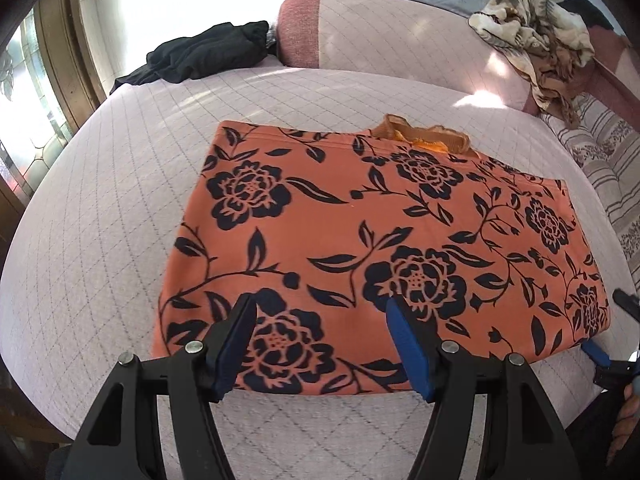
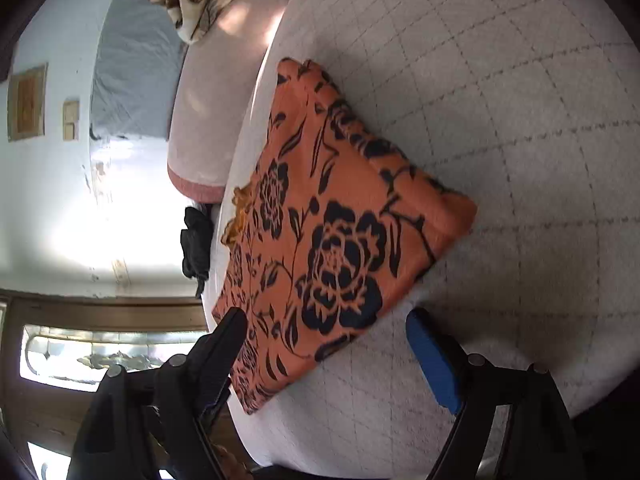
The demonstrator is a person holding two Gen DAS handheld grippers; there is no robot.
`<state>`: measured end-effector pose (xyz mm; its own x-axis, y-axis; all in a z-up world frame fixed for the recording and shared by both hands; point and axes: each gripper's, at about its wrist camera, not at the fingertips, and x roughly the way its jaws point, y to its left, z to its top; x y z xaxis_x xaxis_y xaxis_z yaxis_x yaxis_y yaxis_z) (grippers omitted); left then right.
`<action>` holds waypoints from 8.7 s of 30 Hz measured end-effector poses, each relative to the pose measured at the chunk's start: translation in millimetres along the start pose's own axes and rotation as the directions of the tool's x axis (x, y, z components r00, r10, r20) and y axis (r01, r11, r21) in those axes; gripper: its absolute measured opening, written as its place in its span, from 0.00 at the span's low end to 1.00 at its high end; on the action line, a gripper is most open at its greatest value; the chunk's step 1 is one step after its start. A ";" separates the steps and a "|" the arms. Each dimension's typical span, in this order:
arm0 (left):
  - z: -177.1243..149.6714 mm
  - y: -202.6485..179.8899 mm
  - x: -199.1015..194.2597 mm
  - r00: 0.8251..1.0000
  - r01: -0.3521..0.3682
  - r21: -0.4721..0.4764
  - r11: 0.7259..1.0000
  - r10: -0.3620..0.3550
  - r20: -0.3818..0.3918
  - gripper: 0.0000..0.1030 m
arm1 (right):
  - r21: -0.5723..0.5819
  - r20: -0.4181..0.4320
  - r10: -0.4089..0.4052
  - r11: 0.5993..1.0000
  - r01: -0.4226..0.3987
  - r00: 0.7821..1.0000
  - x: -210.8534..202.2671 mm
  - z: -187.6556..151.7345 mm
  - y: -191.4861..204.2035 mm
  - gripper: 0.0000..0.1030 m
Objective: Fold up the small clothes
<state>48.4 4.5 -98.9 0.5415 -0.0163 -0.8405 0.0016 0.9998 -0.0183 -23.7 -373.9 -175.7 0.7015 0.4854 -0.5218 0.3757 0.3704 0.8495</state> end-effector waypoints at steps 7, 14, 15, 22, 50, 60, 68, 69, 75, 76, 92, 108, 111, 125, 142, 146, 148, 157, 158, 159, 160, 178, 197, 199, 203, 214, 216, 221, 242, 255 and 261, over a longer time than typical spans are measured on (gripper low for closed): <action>-4.1 -19.4 7.4 1.000 -0.007 -0.016 1.000 0.007 -0.017 0.67 | 0.060 0.095 0.024 0.998 -0.030 0.995 -1.0 28.2 -3.2 0.81; 2.8 -23.6 12.5 1.000 -0.015 -0.009 1.000 0.015 -0.021 0.67 | -0.011 0.101 -0.028 1.000 0.030 0.994 3.4 29.2 10.3 0.58; 3.5 -23.9 13.4 1.000 -0.015 -0.009 1.000 0.015 -0.022 0.67 | -0.017 0.104 -0.041 0.999 0.043 0.994 4.8 29.3 12.1 0.59; 9.3 -29.1 13.9 1.000 -0.003 0.006 1.000 0.003 0.001 0.67 | -0.056 0.102 -0.063 0.996 0.069 0.993 14.3 30.3 19.8 0.60; 6.5 154.9 -42.5 0.976 0.038 -0.357 0.933 0.042 0.215 0.69 | -0.711 0.259 -0.218 0.617 0.339 0.941 65.7 -62.0 240.3 0.12; -31.7 250.0 -11.4 0.973 -0.071 -0.565 0.822 0.180 0.141 0.66 | -0.928 -0.004 -0.476 0.329 0.174 0.880 275.6 -254.8 239.0 0.12; -35.6 252.4 -21.6 0.978 -0.006 -0.556 0.831 0.121 0.171 0.67 | -0.917 -0.032 -0.426 0.372 0.143 0.904 253.5 -255.3 279.8 0.32; -36.0 250.6 -23.6 0.977 -0.003 -0.548 0.836 0.118 0.176 0.67 | -0.920 -0.078 -0.440 0.378 0.106 0.895 260.5 -262.2 273.5 0.59; -39.1 243.9 -31.3 0.974 0.042 -0.514 0.857 0.079 0.212 0.67 | -0.889 -0.235 -0.350 0.456 -0.054 0.907 239.0 -278.9 247.0 0.75; -39.0 240.6 -32.4 0.974 0.065 -0.502 0.862 0.055 0.221 0.67 | -0.873 -0.247 -0.317 0.483 -0.068 0.916 225.8 -274.2 245.9 0.75; -24.2 166.7 26.6 0.955 0.256 -0.451 0.855 -0.297 -0.020 0.14 | -0.773 -0.118 -0.180 0.634 0.024 0.977 109.2 -162.6 192.6 0.75; 70.0 104.5 10.8 0.993 0.117 -0.088 0.989 -0.116 0.022 0.46 | -0.494 -0.311 -0.078 0.865 -0.091 0.947 161.4 -57.4 160.5 0.77; 61.8 122.0 62.8 0.996 0.012 -0.139 0.990 -0.025 -0.089 0.48 | -0.428 -0.353 -0.058 0.897 -0.106 0.934 182.3 -45.5 157.0 0.78; 46.8 128.4 58.9 1.000 0.020 -0.141 0.990 -0.018 0.018 0.57 | -0.523 -0.291 -0.237 0.850 0.053 0.927 209.6 -49.4 171.0 0.52; 45.7 131.4 64.5 0.998 0.062 -0.174 0.983 -0.058 0.023 0.59 | -0.540 -0.263 -0.266 0.837 0.087 0.927 247.4 -27.1 180.0 0.41; 45.1 134.2 64.4 0.997 0.077 -0.195 0.978 -0.074 0.020 0.58 | -0.424 -0.289 -0.095 0.905 -0.039 0.952 229.3 -17.7 184.9 0.63; 45.3 132.7 64.4 0.998 0.067 -0.186 0.980 -0.064 0.023 0.59 | -0.382 -0.257 -0.072 0.924 -0.033 0.964 228.8 -5.8 182.0 0.64; 46.0 130.5 64.5 0.998 0.065 -0.185 0.981 -0.061 0.024 0.59 | -0.589 -0.164 -0.248 0.801 0.107 0.955 243.9 -14.8 208.5 0.34; 45.8 129.8 64.2 0.998 0.062 -0.181 0.981 -0.059 0.025 0.59 | -0.573 -0.175 -0.285 0.808 0.138 0.942 253.9 -12.3 202.3 0.35; 45.4 130.0 63.9 0.998 0.064 -0.180 0.982 -0.060 0.027 0.59 | -0.532 -0.199 -0.270 0.837 0.128 0.942 255.4 -9.4 193.8 0.44; 45.2 131.2 64.1 0.997 0.070 -0.184 0.980 -0.066 0.027 0.59 | -0.477 -0.222 -0.223 0.874 0.094 0.949 249.6 -7.9 188.2 0.52; 40.6 150.8 40.1 0.976 0.217 -0.268 0.938 -0.212 0.049 0.57 | -0.600 -0.228 -0.306 0.792 0.114 0.924 189.2 -80.4 177.3 0.57; 32.7 164.7 3.9 0.923 0.370 -0.291 0.882 -0.384 0.009 0.49 | -0.765 -0.187 -0.236 0.644 0.009 0.954 187.0 -121.1 221.5 0.61; 60.1 158.2 11.8 0.930 0.359 -0.250 0.899 -0.368 0.012 0.50 | -0.764 -0.191 -0.233 0.646 0.005 0.954 187.7 -122.8 221.1 0.62; 100.6 145.1 74.2 0.936 0.306 -0.217 0.927 -0.334 -0.108 0.29 | -0.751 -0.200 -0.221 0.661 -0.004 0.955 188.6 -123.6 220.3 0.62; 90.7 155.4 57.5 0.936 0.317 -0.264 0.911 -0.345 -0.069 0.22 | -0.725 -0.243 -0.189 0.688 -0.049 0.951 184.3 -124.5 215.6 0.62; 77.2 147.2 43.0 0.932 0.337 -0.232 0.912 -0.358 -0.052 0.28 | -0.708 -0.247 -0.165 0.704 -0.061 0.955 179.9 -122.4 215.0 0.65; 50.3 137.8 46.8 0.970 0.206 -0.216 0.954 -0.229 -0.086 0.39 | -0.661 -0.271 -0.156 0.748 -0.066 0.950 177.0 -120.4 208.2 0.66; -15.4 154.7 18.6 0.966 0.198 -0.292 0.936 -0.236 -0.103 0.44 | -0.565 -0.342 -0.125 0.819 -0.097 0.932 140.6 -144.3 171.1 0.72; 14.6 163.8 -4.5 0.972 0.227 -0.258 0.939 -0.237 -0.007 0.44 | -0.521 -0.244 -0.091 0.852 -0.051 0.965 119.5 -98.8 169.5 0.72; 38.0 139.6 3.9 0.966 0.255 -0.199 0.946 -0.258 0.009 0.45 | -0.475 -0.264 -0.092 0.879 -0.046 0.960 154.4 -74.1 169.3 0.72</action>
<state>82.7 144.4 -84.1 0.5299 -0.2740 -0.8026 -0.0281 0.9402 -0.3396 103.4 -177.5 -118.1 0.4793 0.6406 -0.5999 0.0100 0.6795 0.7336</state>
